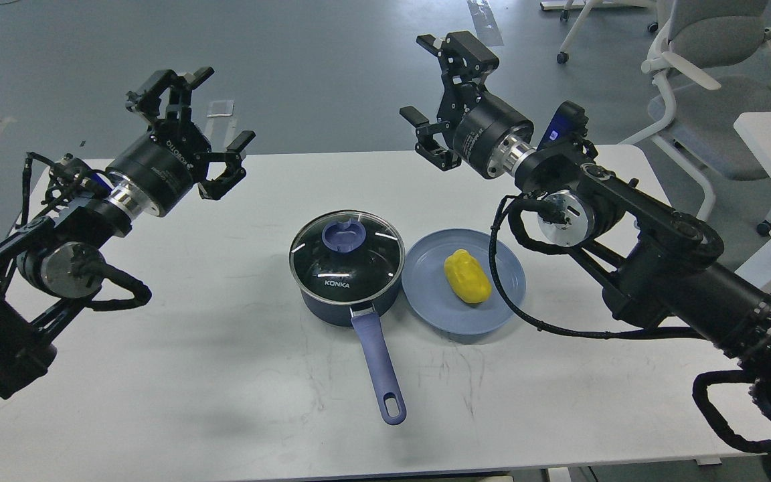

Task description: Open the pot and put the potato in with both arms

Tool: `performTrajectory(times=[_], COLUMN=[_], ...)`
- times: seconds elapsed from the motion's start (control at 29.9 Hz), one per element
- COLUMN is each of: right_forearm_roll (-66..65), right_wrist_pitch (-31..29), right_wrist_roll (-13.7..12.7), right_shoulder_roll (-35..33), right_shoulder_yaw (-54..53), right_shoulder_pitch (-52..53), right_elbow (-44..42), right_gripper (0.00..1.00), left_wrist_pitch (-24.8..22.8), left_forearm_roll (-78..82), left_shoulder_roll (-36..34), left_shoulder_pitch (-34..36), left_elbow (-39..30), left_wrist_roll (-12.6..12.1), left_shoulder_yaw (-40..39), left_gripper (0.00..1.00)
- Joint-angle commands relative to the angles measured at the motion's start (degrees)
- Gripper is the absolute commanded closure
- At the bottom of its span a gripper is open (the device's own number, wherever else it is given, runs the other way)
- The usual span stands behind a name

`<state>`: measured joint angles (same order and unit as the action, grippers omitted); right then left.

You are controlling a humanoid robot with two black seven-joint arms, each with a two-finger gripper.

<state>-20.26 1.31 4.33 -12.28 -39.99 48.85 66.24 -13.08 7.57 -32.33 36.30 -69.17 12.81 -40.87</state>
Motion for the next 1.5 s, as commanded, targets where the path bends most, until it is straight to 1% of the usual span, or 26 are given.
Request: performTrajectory(times=[0.0, 1.37, 1.47], right_forearm_roll=[0.0, -0.8, -0.8], right_wrist_pitch=[0.0, 0.0, 0.0], right_wrist_roll=[0.0, 0.2, 0.2], right_shoulder_roll=[-0.2, -1.0, -1.0], right_shoulder_yaw=[-0.3, -0.3, -0.4], right_shoulder_pitch=[-0.2, 0.5, 0.6], right_elbow=[0.0, -0.3, -0.3], right_gripper=[0.0, 0.0, 0.0], left_wrist_pitch=[0.2, 0.0, 0.0], left_forearm_roll=[0.1, 0.1, 0.2], left_shoulder_roll=[0.1, 1.1, 1.0], left_shoulder_pitch=[-0.1, -0.1, -0.1], left_elbow=[0.0, 0.0, 0.0], left_wrist_roll=[-0.1, -0.2, 0.0], left_shoulder_yaw=[0.0, 0.3, 0.4], left_gripper=[0.02, 0.02, 0.02])
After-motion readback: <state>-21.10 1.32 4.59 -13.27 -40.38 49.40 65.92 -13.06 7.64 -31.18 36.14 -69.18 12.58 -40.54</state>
